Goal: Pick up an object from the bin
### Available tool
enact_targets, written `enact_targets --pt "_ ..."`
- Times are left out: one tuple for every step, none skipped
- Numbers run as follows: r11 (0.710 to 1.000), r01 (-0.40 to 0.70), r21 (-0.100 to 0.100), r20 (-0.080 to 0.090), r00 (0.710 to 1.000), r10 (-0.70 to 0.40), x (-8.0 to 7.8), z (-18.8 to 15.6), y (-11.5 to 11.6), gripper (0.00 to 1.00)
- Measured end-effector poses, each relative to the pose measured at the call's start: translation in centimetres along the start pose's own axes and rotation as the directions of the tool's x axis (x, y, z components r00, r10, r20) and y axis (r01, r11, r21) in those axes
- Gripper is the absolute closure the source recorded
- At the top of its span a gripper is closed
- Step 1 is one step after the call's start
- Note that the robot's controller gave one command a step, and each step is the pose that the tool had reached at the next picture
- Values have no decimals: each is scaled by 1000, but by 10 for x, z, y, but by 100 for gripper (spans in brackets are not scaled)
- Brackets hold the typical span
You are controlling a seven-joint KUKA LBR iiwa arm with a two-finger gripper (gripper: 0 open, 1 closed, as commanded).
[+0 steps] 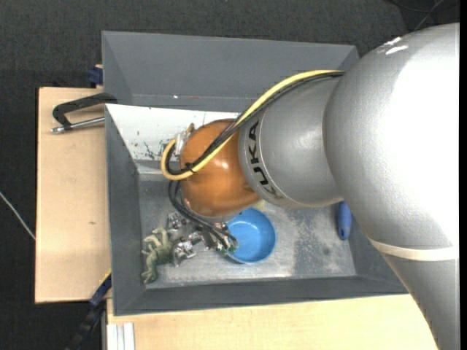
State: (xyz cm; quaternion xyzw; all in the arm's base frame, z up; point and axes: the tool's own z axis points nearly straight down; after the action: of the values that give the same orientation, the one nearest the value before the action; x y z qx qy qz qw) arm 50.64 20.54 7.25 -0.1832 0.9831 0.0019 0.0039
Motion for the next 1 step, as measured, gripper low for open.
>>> enact_targets --pt "1000 4 1 6 1000 -4 -13 -136 14 100"
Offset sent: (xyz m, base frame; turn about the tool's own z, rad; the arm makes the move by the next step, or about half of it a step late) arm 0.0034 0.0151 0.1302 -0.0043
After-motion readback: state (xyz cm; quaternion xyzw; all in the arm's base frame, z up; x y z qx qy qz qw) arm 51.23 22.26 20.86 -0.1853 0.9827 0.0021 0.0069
